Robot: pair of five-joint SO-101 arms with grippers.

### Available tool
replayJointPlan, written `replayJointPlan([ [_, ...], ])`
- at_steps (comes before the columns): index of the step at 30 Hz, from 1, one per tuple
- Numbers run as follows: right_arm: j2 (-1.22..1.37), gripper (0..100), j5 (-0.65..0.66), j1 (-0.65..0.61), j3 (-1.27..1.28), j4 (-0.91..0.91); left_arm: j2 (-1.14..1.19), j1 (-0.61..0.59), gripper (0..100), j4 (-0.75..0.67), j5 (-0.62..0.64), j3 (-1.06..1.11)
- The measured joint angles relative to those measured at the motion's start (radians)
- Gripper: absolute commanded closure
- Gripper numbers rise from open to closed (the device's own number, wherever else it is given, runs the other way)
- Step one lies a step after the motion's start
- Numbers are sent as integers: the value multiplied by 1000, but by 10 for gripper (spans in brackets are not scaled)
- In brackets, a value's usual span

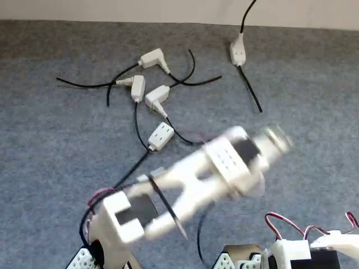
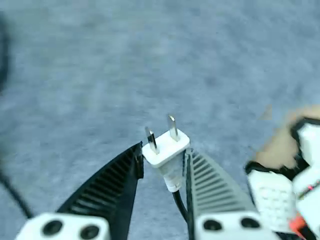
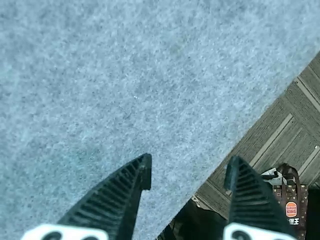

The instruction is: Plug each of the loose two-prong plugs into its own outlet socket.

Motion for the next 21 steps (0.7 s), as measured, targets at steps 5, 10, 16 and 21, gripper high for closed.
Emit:
replayJointPlan([
  [5,0,761,0,-3,0,0,0,-295,993,44,0,-43],
  [10,0,761,0,-21,6,0,0,-514,993,15,3,43],
  [16,0,761,0,-35,54,-2,0,-577,993,-216,3,295],
  [21,0,761,0,-38,57,-3,-6,-603,989,-310,2,457],
])
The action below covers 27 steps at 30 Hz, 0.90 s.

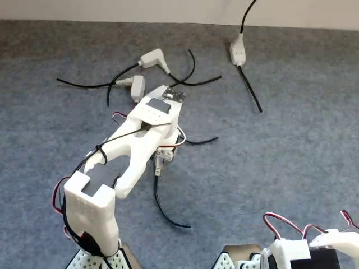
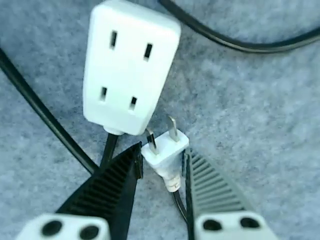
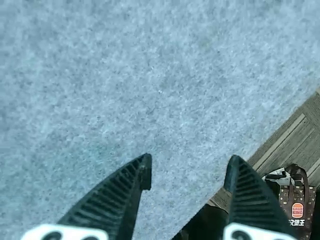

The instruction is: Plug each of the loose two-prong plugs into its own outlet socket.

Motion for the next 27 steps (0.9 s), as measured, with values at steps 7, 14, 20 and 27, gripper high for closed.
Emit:
replayJointPlan([
  [7,0,761,0,-28,0,0,-11,-25,768,-18,-2,48],
  [14,0,761,0,-29,0,0,-2,-44,796,51,5,61],
  [20,0,761,0,-29,0,0,-63,-43,799,57,2,92],
  [27,0,761,0,-29,0,0,-201,-43,797,-77,2,258],
])
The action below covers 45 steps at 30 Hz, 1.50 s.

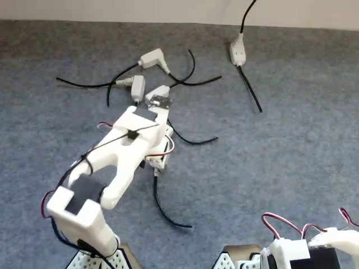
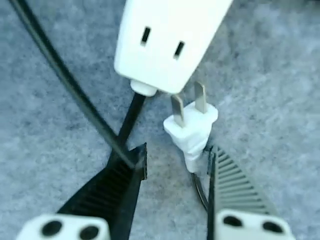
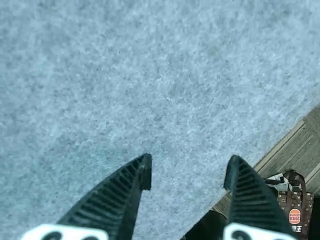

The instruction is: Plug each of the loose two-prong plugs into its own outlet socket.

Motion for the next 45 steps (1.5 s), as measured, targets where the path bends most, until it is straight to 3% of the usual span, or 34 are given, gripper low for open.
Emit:
replayJointPlan([
  [13,0,761,0,0,0,0,-229,-32,796,-313,0,282],
  [24,0,761,0,0,0,0,-146,-21,800,-324,-3,238],
  [28,0,761,0,0,25,0,-141,32,801,-325,3,235],
  [32,0,761,11,0,51,0,-141,104,802,-325,92,235],
  [38,0,761,69,0,55,0,-138,149,906,-328,126,233],
  [45,0,761,72,0,55,0,-137,160,912,-348,124,229],
])
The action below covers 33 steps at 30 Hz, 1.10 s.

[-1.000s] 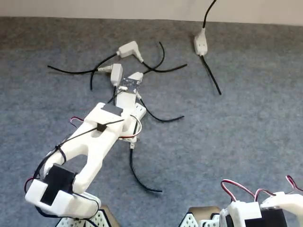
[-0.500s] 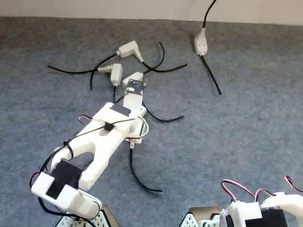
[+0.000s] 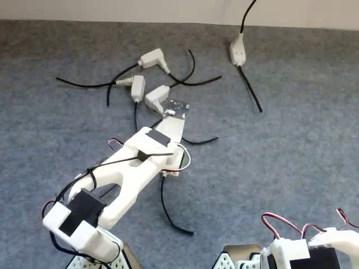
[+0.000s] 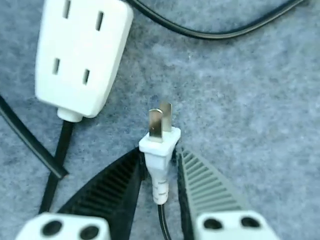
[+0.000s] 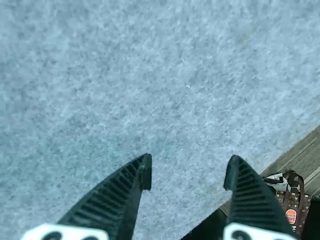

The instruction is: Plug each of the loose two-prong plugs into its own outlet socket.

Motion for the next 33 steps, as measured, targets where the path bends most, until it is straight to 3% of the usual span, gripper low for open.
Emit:
replayJointPlan([
  [5,0,761,2,0,0,0,5,0,914,-14,-2,0],
  [9,0,761,2,0,0,0,5,0,1000,-21,-2,0],
  [21,0,761,2,-11,0,0,-9,-38,995,-75,-40,-14],
  [29,0,763,2,-124,0,0,-358,-35,995,-94,-144,34],
  [33,0,764,2,-180,0,0,-608,-35,995,-207,-146,196],
])
